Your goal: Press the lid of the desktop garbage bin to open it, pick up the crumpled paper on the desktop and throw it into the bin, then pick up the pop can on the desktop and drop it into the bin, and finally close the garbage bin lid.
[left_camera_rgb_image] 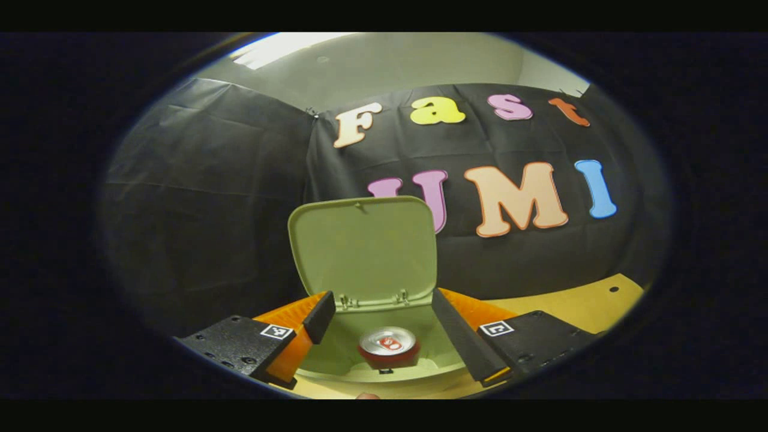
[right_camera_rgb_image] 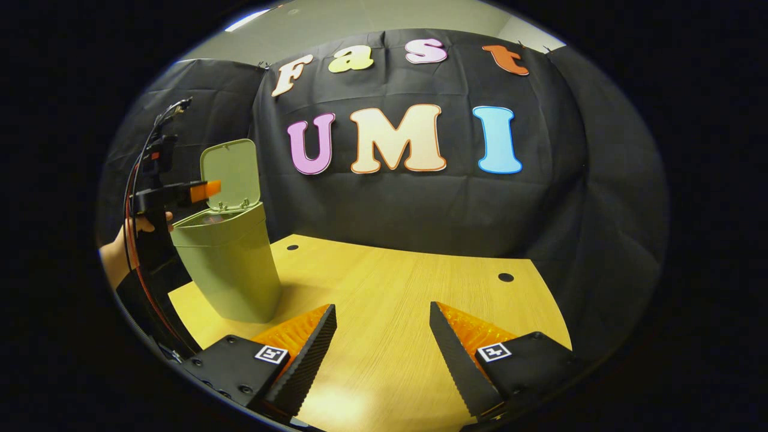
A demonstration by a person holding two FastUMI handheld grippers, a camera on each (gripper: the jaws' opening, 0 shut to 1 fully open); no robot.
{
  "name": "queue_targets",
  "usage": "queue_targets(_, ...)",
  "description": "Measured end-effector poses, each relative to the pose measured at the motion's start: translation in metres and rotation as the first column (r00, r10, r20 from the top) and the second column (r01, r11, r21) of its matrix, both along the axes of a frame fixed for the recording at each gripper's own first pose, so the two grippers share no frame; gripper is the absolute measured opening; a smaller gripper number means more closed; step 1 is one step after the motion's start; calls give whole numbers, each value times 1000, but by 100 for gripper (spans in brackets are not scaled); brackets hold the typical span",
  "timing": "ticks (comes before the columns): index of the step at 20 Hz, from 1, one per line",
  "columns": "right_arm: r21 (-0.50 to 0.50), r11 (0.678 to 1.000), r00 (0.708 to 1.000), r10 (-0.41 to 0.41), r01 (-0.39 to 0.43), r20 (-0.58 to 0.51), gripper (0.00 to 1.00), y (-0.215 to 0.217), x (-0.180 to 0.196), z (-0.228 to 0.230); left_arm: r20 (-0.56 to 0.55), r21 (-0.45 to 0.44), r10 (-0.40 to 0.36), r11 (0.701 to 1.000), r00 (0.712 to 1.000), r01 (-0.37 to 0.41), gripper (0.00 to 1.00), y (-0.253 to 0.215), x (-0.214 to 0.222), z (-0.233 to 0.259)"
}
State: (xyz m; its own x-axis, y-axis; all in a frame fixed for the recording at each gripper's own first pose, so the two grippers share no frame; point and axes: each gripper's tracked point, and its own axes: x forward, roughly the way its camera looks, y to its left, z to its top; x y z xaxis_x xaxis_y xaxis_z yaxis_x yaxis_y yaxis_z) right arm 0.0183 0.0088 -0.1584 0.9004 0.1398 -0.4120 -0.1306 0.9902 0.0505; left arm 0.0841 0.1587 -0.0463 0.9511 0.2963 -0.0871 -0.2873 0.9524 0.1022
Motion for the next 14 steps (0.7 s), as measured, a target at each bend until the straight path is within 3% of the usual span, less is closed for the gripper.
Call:
queue_targets(3, -5, 1000, 1000, -10, 10, 1, 99, -1, 0, 0, 83, 7, -36, 999, 996, 36, 99, 1, 16, 43)
queue_targets(8, 1, 998, 998, -60, 60, 5, 99, -8, -3, 1, 161, 12, -16, 1000, 987, 14, 99, 29, 55, 109)
queue_targets(10, 2, 997, 997, -82, 82, 0, 99, -11, -6, -1, 152, -2, -20, 1000, 988, 21, 94, 39, 79, 118)
queue_targets(11, 1, 996, 996, -89, 89, -2, 99, -11, -7, -2, 124, -13, -22, 1000, 992, 24, 99, 45, 89, 115)
queue_targets(13, -4, 994, 994, -107, 107, -2, 99, -13, -10, -3, 80, -36, -8, 999, 997, 11, 99, 57, 104, 108)
queue_targets(14, -5, 993, 993, -114, 114, -4, 98, -13, -12, -5, 58, -41, -4, 999, 998, 6, 94, 62, 111, 104)
